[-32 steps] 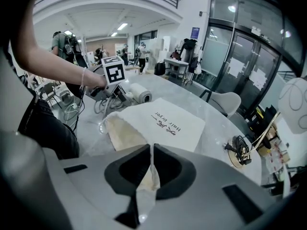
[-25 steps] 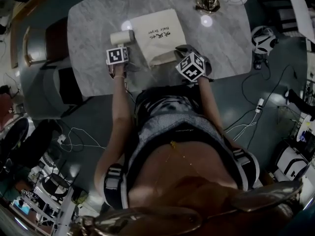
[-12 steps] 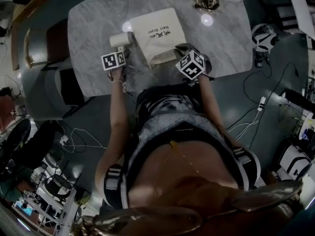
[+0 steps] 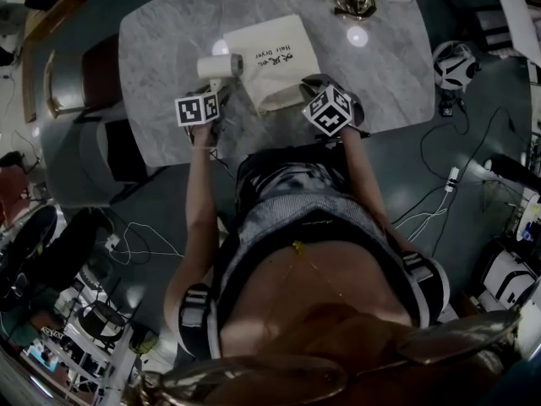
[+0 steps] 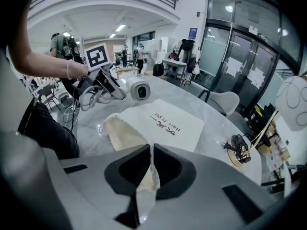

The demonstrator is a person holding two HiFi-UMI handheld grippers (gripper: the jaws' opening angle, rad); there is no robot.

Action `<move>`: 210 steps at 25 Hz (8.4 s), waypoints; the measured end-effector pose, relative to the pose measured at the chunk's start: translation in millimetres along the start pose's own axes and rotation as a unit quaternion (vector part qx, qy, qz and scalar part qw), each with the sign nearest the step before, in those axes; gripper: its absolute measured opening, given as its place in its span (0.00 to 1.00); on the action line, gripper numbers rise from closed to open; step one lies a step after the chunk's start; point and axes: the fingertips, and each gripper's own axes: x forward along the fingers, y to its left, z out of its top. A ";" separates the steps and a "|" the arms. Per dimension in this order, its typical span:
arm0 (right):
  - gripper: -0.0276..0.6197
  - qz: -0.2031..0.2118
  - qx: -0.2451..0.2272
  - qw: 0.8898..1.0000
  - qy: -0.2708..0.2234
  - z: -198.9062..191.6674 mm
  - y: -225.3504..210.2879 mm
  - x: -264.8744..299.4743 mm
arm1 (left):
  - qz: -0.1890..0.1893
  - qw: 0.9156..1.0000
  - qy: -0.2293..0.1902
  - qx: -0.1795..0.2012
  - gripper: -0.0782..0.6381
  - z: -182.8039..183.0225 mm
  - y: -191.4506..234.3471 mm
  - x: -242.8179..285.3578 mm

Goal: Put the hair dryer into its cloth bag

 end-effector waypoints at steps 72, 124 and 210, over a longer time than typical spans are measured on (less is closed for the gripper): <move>0.16 0.042 0.027 0.998 -0.039 19.5 14.8 -12.8 | -0.181 0.966 0.137 0.120 0.44 -72.3 -150.3 19.0; 0.16 0.084 0.014 0.996 -0.026 13.8 48.0 3.2 | -0.042 0.996 0.009 0.083 0.56 -45.5 -118.2 57.6; 0.16 0.116 -0.031 0.991 -0.065 23.9 51.6 -5.7 | -0.022 0.998 0.062 -0.007 0.33 -70.9 -133.6 42.4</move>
